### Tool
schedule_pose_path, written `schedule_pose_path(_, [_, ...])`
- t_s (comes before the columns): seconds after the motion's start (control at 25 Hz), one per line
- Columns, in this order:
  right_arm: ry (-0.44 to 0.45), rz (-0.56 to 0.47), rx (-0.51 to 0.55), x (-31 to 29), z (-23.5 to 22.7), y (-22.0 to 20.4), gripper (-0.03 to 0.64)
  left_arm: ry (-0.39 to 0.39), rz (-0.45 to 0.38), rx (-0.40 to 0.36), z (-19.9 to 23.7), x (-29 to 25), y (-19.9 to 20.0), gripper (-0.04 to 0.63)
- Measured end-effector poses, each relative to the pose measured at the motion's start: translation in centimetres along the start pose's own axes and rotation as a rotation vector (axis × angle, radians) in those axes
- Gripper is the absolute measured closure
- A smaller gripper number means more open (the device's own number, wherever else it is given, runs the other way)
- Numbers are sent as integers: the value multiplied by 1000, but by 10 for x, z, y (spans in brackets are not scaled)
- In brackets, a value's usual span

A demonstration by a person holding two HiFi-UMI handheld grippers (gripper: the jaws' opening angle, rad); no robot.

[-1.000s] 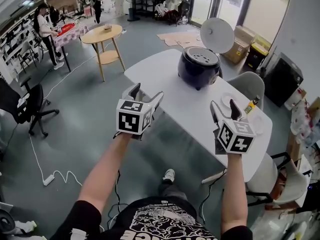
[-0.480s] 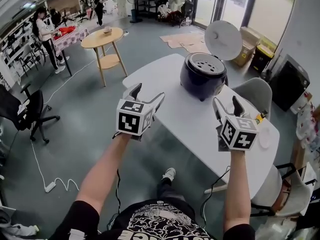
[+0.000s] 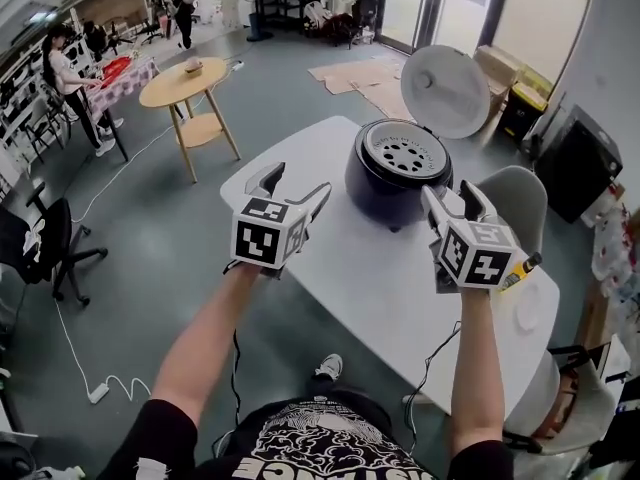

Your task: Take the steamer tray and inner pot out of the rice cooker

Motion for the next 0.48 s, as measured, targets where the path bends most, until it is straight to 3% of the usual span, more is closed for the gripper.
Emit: schedule_pose_path(0.48, [-1, 43, -21, -124, -69, -12, 299, -34, 37, -28, 27, -145, 39, 233])
Point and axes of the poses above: the fingertips, and each gripper's own axes: x backward along the fingers, z to its left, y out of its top, the point moved 8 cm from there along x, backward along the fingers, and after that the axes turned 12 degrees about x, right-handed, at the moved point
